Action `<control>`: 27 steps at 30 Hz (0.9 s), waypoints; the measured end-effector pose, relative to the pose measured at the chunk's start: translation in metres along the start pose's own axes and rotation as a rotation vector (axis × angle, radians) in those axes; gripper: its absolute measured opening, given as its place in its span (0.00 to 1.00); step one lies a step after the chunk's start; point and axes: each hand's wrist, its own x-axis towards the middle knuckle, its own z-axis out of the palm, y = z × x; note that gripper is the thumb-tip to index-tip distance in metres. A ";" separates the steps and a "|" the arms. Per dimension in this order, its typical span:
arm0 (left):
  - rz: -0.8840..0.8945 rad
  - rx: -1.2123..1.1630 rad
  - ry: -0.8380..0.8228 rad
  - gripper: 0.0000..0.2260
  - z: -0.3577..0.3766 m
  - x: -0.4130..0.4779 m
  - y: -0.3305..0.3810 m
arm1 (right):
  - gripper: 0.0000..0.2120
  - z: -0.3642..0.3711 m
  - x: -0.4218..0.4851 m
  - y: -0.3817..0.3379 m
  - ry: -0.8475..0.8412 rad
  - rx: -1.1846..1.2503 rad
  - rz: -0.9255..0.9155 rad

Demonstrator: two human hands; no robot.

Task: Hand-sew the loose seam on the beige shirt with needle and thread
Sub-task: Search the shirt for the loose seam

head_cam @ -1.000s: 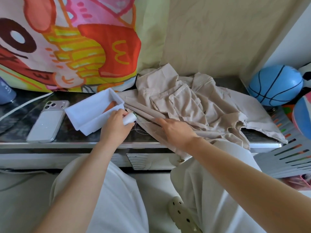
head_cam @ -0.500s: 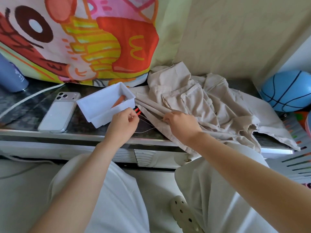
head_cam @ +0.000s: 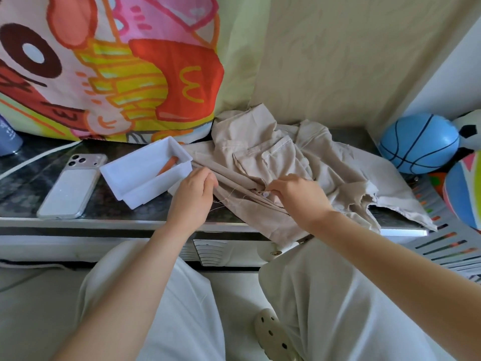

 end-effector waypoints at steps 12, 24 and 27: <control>0.027 -0.003 0.012 0.12 0.007 0.008 0.002 | 0.27 -0.010 -0.003 0.007 -0.165 0.136 0.166; 0.032 -0.274 -0.111 0.10 -0.003 -0.001 0.011 | 0.09 0.003 0.014 -0.080 -0.232 0.902 0.180; -0.028 -0.270 -0.158 0.08 -0.003 -0.002 0.007 | 0.08 0.002 0.013 -0.070 -0.141 0.893 0.193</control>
